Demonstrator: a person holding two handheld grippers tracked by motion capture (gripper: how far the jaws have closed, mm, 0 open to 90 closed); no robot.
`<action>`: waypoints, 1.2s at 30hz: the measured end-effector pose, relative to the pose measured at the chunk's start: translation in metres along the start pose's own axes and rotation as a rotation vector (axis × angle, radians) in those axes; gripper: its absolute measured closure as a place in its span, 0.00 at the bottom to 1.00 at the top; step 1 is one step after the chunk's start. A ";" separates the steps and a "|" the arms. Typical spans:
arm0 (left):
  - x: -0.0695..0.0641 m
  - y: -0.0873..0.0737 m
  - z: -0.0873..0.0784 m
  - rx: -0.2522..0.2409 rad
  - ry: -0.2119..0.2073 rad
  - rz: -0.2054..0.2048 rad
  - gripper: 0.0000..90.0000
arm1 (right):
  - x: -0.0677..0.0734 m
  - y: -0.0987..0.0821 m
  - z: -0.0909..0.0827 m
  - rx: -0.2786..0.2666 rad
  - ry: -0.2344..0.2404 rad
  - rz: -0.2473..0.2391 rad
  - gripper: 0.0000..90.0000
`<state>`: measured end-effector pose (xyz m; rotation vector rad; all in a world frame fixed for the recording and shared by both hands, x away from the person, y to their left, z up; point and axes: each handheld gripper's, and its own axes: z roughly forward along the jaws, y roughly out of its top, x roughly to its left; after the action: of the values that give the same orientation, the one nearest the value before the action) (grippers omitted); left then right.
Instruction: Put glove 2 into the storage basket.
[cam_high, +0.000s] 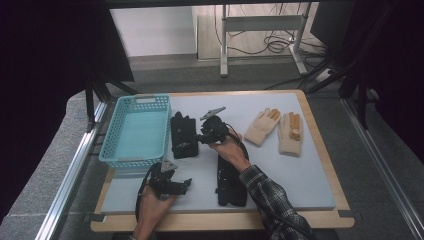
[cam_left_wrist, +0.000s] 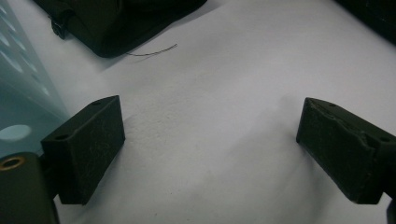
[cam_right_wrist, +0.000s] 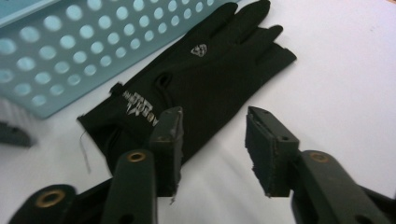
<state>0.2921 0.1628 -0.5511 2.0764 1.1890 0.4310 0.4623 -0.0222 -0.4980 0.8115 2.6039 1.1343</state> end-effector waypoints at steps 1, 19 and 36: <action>0.000 0.000 0.000 0.000 0.000 0.000 0.09 | -0.001 0.001 0.004 -0.002 0.001 -0.002 0.58; 0.000 0.000 0.000 0.002 -0.001 0.003 0.09 | -0.002 0.020 0.065 0.035 -0.023 -0.015 0.34; 0.000 0.000 0.000 0.002 -0.001 0.004 0.09 | 0.006 0.019 0.063 0.064 -0.026 0.014 0.89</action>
<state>0.2921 0.1631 -0.5510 2.0809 1.1861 0.4306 0.4885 0.0305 -0.5276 0.8525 2.6290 1.0419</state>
